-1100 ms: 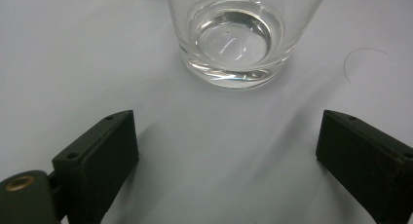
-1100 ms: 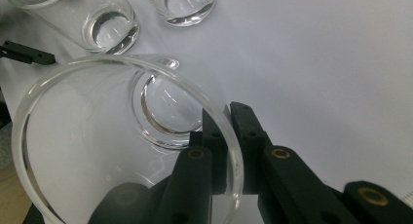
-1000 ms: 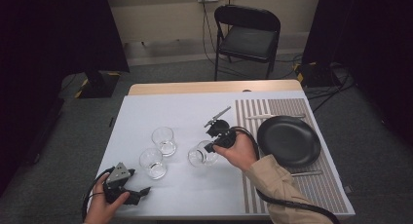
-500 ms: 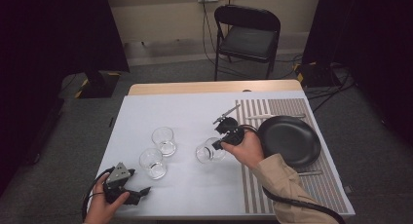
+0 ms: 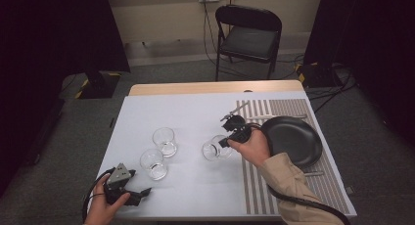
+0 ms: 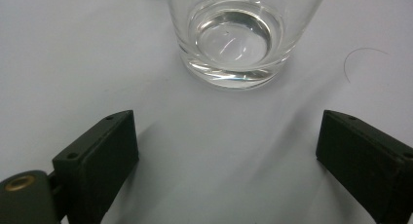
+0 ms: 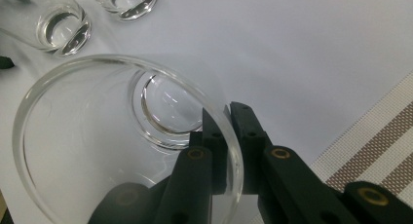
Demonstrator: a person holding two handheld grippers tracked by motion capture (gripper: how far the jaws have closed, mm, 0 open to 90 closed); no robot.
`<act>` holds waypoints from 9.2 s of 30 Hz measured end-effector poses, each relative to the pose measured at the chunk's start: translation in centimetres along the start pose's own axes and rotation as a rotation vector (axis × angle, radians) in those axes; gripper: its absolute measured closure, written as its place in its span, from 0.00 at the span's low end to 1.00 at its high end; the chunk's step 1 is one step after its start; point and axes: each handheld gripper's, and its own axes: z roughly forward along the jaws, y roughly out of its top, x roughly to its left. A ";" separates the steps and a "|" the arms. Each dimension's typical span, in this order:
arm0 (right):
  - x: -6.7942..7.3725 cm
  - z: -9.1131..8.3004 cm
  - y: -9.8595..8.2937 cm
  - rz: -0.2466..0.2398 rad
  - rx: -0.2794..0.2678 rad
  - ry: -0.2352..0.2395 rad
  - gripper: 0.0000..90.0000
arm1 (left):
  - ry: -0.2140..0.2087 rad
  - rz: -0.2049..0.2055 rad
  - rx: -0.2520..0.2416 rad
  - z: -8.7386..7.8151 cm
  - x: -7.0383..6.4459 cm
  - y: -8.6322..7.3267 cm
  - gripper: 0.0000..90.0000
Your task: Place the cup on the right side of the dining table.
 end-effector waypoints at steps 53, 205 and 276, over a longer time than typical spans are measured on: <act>-5.0 -2.6 -0.7 0.130 -0.051 -0.100 0.95 | 0.000 -0.003 -0.002 0.0 0.0 0.0 0.08; -9.4 -3.2 -1.5 0.220 -0.120 -0.275 0.32 | 0.000 0.000 -0.001 0.0 0.0 0.0 0.08; -5.5 -5.4 -3.4 0.155 -0.122 -0.182 0.18 | 0.001 -0.002 -0.003 0.0 0.0 0.0 0.08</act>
